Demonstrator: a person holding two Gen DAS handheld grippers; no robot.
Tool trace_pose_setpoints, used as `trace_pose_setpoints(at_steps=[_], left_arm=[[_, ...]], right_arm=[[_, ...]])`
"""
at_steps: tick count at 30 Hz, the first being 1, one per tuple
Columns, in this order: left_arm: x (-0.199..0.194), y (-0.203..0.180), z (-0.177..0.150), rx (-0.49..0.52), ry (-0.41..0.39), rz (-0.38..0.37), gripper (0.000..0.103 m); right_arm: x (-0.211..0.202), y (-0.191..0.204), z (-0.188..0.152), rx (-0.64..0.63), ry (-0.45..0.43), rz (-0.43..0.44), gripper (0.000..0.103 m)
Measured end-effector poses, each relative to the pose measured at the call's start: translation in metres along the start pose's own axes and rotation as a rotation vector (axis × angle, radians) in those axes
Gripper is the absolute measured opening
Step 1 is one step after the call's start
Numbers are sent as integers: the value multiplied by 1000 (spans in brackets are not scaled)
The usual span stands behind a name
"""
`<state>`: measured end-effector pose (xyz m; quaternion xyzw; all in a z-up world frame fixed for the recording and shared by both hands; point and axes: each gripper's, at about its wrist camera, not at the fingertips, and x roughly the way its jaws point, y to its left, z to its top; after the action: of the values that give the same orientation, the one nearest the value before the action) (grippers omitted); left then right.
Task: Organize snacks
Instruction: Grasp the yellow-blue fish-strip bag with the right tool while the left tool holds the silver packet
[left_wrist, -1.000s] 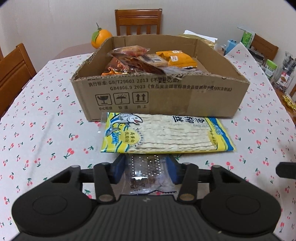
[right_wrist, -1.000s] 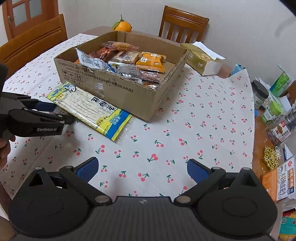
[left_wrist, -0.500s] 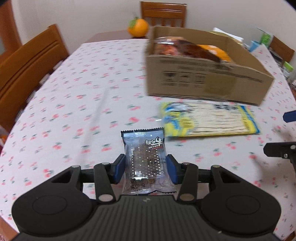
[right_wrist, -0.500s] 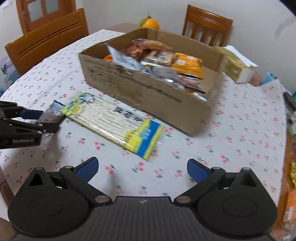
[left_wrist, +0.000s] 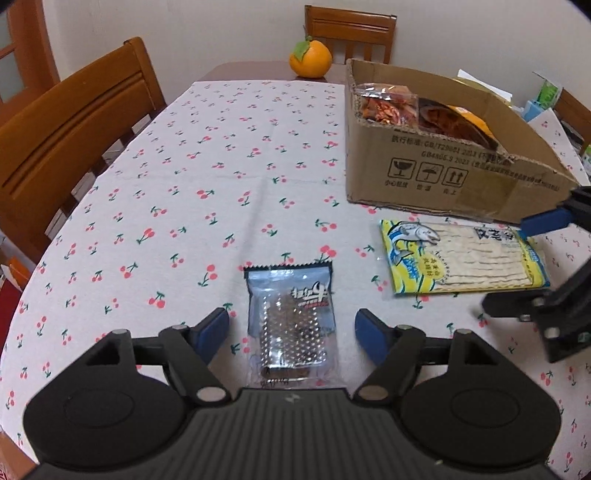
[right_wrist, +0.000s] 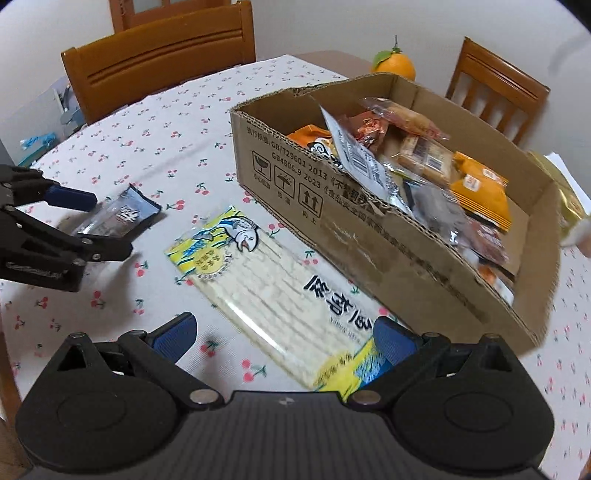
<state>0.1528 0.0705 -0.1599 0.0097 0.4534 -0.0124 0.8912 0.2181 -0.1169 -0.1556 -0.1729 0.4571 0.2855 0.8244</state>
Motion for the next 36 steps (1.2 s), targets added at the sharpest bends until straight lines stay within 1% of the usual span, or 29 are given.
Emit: trace_pose_setpoints(at_steps=[7,9,14,19,23,24,27,30,33,34,36], left_arm=[[-2,-3,4,16,-1,-33,76],[-3,-4,4,16,-2,-37,76],[-9,-2,3,4,-10,-37,76],[-14,2,-1,-8,-14,-35,76],[-15,6,-2,-21,-14,-32,76],[-15,6,-2,-24,-12,-33,76],[-12,4,-2,-18,-5,-38,77],[-8,1,-3,-12,0,-41,77],[-4,-1,-4,-6,7,-34,77],[-3,-1,-5,-7,10,-35,77],[-2,-1,-6,-10,14,-30,77]], right_arm=[[21,-3,3,-13,21,23,103],[23,-1,4,-32,21,11,103],[25,0,6,-57,27,23,103],[19,8,0,-65,76,35,103],[5,24,-10,-96,139,98,103],[3,25,-11,-93,135,102,103],[3,26,-7,-86,97,45,103],[13,23,-1,-90,71,21,103],[23,20,4,-66,60,50,101],[25,18,5,-46,60,73,101],[23,18,4,-29,53,63,97]])
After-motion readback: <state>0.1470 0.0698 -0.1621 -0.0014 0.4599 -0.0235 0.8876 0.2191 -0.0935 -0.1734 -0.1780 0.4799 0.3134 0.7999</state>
